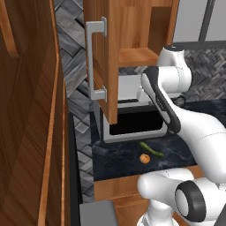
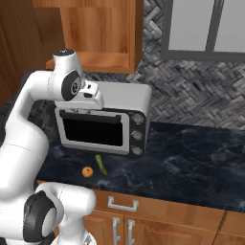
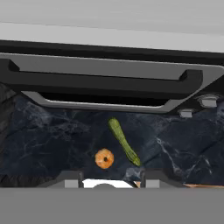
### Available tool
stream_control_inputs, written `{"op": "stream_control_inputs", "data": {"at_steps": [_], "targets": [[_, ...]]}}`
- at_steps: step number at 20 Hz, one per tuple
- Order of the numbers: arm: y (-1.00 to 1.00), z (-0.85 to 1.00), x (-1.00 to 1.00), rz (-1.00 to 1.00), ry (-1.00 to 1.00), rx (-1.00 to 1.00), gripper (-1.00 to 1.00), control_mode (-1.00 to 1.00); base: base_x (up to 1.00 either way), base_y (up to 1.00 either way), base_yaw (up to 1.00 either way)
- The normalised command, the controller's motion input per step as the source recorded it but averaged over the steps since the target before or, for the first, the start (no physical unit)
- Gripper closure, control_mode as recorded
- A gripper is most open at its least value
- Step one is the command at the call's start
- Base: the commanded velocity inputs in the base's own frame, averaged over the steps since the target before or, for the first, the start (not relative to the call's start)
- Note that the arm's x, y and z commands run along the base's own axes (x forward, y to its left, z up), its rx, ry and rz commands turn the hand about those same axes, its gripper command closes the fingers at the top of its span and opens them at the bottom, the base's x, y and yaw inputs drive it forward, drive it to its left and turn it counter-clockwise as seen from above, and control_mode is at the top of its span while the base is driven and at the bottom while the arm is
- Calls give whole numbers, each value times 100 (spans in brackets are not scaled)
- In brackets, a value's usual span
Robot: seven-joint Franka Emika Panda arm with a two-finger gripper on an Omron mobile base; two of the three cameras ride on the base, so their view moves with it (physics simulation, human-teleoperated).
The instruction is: Pick the squash, tangerine from the counter and place them in the cabinet. Then close the cabinet.
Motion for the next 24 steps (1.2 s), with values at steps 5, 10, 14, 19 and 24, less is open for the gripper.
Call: {"op": "stream_control_inputs", "data": {"at_steps": [5, 10, 14, 19, 24], "targets": [[0, -29, 0, 6, 0, -2, -100, -100, 0, 0, 0], [-4, -63, -7, 30, 5, -2, -100, -100, 0, 0, 0], [-21, -74, -1, 30, 1, 0, -100, -100, 0, 0, 0], [-25, -55, 0, 21, 0, 0, -100, -100, 0, 0, 0], [-18, -47, 5, 9, 0, 0, -100, -100, 0, 0, 0]]}}
